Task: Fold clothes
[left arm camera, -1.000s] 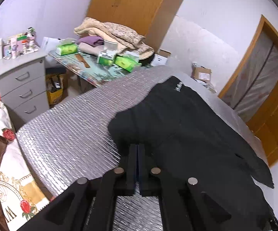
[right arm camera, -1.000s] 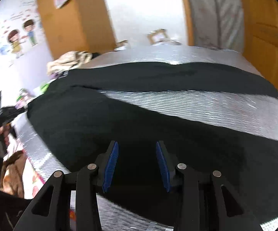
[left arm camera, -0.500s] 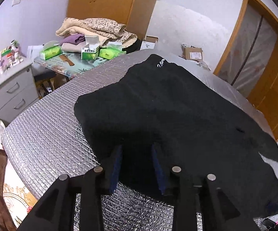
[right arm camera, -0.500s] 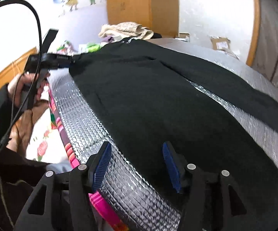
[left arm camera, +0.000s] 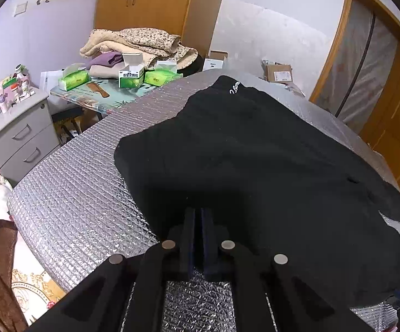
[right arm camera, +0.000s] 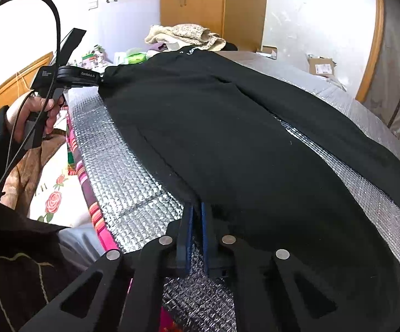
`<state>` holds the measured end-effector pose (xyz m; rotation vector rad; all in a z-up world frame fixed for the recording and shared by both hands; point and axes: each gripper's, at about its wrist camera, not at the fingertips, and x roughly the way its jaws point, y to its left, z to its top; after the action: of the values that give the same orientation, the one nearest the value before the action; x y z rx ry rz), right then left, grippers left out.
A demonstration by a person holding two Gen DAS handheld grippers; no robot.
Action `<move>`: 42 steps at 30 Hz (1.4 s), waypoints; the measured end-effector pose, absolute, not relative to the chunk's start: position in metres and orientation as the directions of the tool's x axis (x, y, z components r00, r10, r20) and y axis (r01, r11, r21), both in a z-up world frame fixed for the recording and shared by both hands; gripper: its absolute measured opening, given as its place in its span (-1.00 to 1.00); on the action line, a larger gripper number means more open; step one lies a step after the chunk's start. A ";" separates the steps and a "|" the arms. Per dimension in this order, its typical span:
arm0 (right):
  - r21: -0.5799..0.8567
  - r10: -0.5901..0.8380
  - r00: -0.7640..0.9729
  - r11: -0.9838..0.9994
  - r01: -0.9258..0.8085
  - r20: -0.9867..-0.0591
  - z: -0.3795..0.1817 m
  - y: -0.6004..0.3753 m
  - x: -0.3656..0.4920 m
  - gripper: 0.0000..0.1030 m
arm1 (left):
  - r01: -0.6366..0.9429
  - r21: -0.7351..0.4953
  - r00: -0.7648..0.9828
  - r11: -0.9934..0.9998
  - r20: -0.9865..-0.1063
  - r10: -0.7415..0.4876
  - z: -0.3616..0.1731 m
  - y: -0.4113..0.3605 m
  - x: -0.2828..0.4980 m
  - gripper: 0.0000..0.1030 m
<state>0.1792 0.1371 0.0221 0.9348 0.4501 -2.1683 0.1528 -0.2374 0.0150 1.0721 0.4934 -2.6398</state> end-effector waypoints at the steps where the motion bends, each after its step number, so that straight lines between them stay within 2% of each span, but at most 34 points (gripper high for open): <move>1: -0.033 -0.486 -0.471 -0.670 0.742 -0.736 0.023 0.138 0.181 -0.91 | 0.350 -0.219 -0.703 -0.911 -0.704 -0.101 0.017 -0.238 0.156 -0.93; 8: -0.006 -0.525 -0.418 -0.617 0.787 -0.742 0.021 0.142 0.189 -0.91 | 0.340 -0.228 -0.715 -0.912 -0.693 -0.094 0.021 -0.245 0.177 -0.92; 11: 0.021 -0.532 -0.412 -0.630 0.776 -0.740 0.021 0.146 0.183 -0.76 | 0.341 -0.236 -0.697 -0.910 -0.713 -0.077 0.016 -0.247 0.175 -0.90; 13: 0.030 -0.542 -0.416 -0.633 0.773 -0.730 0.025 0.150 0.182 -0.53 | 0.342 -0.244 -0.697 -0.907 -0.713 -0.071 0.017 -0.249 0.177 -0.90; 18: 0.079 -0.584 -0.453 -0.666 0.742 -0.674 0.049 0.173 0.177 -0.47 | 0.382 -0.204 -0.730 -0.901 -0.664 -0.159 0.041 -0.252 0.189 -0.90; 27: 0.104 -0.505 -0.586 -0.806 0.582 -0.634 0.090 0.195 0.096 -0.45 | 0.185 -0.187 -0.800 -0.965 -0.599 -0.037 0.086 -0.198 0.136 -0.84; 31: 0.067 -0.515 -0.613 -0.795 0.603 -0.599 0.123 0.191 0.063 -0.40 | 0.109 -0.172 -0.826 -0.979 -0.564 0.007 0.116 -0.175 0.103 -0.83; 33: 0.046 -0.527 -0.622 -0.783 0.620 -0.579 0.137 0.189 0.044 -0.35 | 0.072 -0.151 -0.832 -0.986 -0.554 0.024 0.125 -0.169 0.089 -0.72; 37: 0.036 -0.506 -0.598 -0.781 0.624 -0.621 0.133 0.180 -0.006 -0.31 | 0.044 -0.181 -0.782 -0.982 -0.619 0.079 0.103 -0.162 0.052 -0.67; 42: -0.016 -0.419 -0.558 -0.789 0.614 -0.716 0.087 0.163 -0.065 -0.31 | 0.063 -0.213 -0.697 -0.975 -0.708 0.110 0.045 -0.153 0.031 -0.67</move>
<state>-0.0651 0.1632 0.0875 0.9710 0.3541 -2.3210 0.0306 -0.1534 0.0450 1.2319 0.3512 -2.8966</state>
